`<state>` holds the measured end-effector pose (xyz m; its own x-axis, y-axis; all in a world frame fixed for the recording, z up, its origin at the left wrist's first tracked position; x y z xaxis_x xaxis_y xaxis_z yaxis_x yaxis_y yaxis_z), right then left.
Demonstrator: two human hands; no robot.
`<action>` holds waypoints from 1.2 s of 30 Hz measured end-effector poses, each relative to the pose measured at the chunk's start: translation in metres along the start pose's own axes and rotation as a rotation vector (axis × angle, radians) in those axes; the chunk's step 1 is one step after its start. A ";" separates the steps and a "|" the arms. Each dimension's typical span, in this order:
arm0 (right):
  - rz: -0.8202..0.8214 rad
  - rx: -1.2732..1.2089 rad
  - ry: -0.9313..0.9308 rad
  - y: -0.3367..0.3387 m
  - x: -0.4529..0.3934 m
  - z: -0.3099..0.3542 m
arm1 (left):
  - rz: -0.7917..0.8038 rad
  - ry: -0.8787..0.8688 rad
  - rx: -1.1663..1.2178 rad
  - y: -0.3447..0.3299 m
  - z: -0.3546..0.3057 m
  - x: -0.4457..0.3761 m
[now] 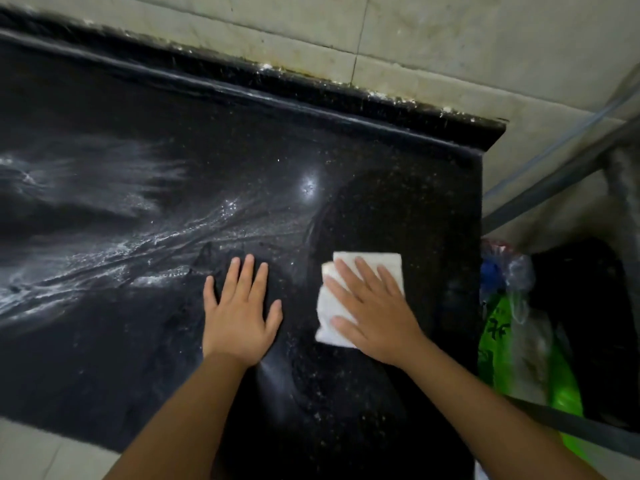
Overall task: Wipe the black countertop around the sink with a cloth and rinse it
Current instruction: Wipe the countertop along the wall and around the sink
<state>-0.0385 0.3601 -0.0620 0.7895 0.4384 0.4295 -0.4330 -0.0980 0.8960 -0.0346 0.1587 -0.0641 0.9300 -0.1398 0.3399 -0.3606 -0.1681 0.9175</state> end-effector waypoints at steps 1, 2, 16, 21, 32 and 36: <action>0.020 0.021 -0.025 -0.008 0.017 -0.017 | 0.004 0.005 -0.002 0.000 0.000 0.000; 0.042 0.024 -0.085 -0.010 0.029 -0.040 | 0.011 0.012 -0.002 0.000 0.000 0.000; 0.024 -0.217 -0.257 0.089 -0.156 -0.075 | -0.094 -0.003 -0.109 -0.004 0.004 -0.003; -0.010 -0.054 0.078 0.041 -0.078 -0.003 | -0.085 0.012 -0.113 -0.001 0.003 -0.002; 0.077 -0.212 -0.371 0.067 -0.093 -0.093 | -0.104 0.019 -0.089 -0.001 0.001 0.000; 0.113 -0.148 -0.100 0.069 -0.124 -0.006 | -0.105 0.012 -0.053 0.001 0.000 0.000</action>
<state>-0.1690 0.3042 -0.0538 0.7683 0.3406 0.5420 -0.5747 -0.0059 0.8183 -0.0348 0.1589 -0.0636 0.9635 -0.1119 0.2433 -0.2570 -0.1297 0.9577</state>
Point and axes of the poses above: each hand's wrist, its own x-axis away from the middle knuckle, its own y-axis out of the back of the hand, z = x × y, the point moved 2 cm from there along -x, towards the middle knuckle, and after that the axes turned 15 degrees about z, right-handed, at the moved point
